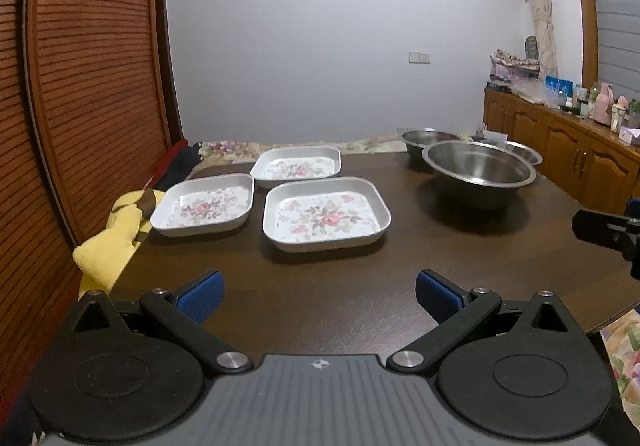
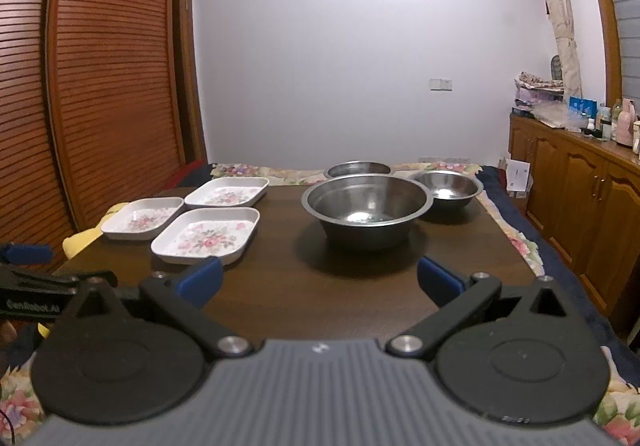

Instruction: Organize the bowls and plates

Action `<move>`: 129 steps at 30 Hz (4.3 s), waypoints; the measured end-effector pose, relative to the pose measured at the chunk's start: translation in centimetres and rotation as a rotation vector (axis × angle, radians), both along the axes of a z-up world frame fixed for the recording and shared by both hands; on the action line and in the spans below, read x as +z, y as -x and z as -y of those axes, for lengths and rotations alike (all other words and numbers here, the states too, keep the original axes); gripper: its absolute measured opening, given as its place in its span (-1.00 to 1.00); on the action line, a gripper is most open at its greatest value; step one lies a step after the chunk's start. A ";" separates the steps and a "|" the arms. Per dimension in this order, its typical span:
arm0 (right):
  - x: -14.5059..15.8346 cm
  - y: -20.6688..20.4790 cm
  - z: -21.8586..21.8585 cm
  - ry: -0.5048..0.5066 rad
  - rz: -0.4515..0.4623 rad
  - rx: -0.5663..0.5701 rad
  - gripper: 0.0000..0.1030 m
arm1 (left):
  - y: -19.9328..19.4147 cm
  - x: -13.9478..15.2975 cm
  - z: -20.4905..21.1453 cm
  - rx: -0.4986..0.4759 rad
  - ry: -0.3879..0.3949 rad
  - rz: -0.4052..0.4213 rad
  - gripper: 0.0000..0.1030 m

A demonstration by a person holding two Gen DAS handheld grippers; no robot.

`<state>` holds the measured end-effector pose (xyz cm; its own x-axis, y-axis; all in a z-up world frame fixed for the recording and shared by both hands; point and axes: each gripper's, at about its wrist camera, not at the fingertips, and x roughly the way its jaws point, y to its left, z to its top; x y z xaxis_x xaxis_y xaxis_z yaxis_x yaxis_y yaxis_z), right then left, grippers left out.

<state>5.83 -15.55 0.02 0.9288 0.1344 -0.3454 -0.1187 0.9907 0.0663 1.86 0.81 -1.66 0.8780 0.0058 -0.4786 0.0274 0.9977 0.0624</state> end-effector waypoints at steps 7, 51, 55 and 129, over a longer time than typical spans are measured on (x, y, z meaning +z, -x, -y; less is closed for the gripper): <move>-0.4 -2.1 -0.7 0.007 0.000 0.031 1.00 | -2.4 -1.2 -1.0 0.012 -0.001 -0.037 1.00; -1.8 -15.1 -8.7 0.047 -0.176 0.234 1.00 | -15.4 -2.0 -10.4 -0.080 0.086 -0.146 0.67; -2.3 -16.2 -9.5 0.040 -0.202 0.247 0.81 | -16.3 -2.4 -10.7 -0.099 0.129 -0.155 0.48; -5.7 -7.1 -7.1 -0.120 -0.283 0.205 -0.62 | -7.5 -4.8 -7.8 -0.179 0.194 -0.212 -0.79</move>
<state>12.89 -8.42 -5.72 0.7482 0.3633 -0.5551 -0.2746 0.9313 0.2394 9.36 8.62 -6.50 0.7375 -0.2490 -0.6278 0.1955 0.9685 -0.1545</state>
